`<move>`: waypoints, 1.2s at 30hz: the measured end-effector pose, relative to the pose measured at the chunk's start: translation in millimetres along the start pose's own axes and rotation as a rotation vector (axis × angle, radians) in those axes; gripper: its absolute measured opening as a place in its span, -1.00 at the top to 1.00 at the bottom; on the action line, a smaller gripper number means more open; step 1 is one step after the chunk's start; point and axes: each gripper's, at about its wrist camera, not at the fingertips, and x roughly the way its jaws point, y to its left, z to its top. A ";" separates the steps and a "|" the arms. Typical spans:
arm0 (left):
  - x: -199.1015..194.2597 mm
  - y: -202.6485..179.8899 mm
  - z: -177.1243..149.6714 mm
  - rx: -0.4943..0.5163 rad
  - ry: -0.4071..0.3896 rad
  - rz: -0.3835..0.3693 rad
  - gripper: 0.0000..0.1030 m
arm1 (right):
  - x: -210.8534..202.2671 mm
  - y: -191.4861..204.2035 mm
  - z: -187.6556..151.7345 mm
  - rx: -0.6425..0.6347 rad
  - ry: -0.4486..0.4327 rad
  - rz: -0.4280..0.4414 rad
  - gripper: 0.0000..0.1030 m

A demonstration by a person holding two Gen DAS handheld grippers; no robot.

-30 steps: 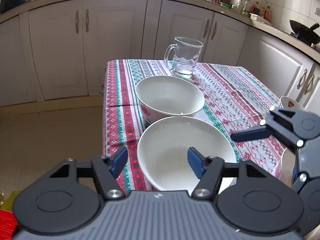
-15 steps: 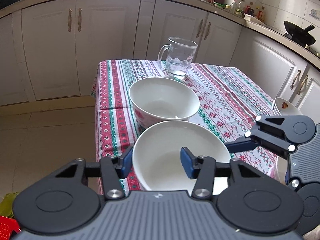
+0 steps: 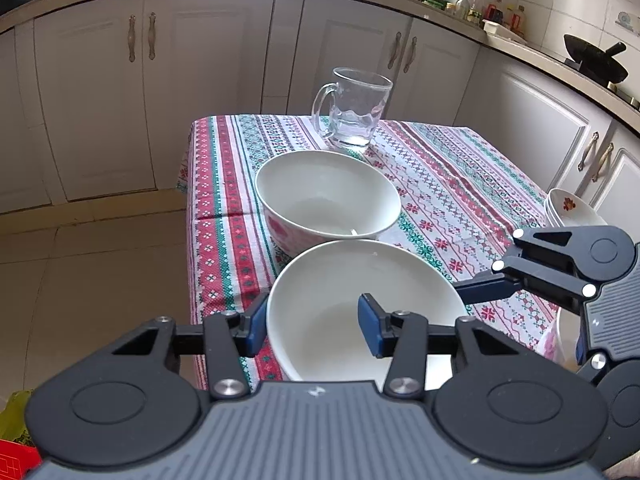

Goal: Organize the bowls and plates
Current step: 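Carry the white bowl with the left gripper into the bowl held by the right gripper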

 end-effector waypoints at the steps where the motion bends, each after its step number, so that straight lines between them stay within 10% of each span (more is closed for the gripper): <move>1: -0.1 -0.6 -0.3 0.004 0.000 0.006 0.17 | -0.1 0.0 -0.2 0.001 -0.002 0.000 -0.63; 36: -55.2 -78.8 1.3 0.087 -0.049 0.022 0.24 | -85.6 -3.7 -30.7 0.006 -0.062 0.004 -0.63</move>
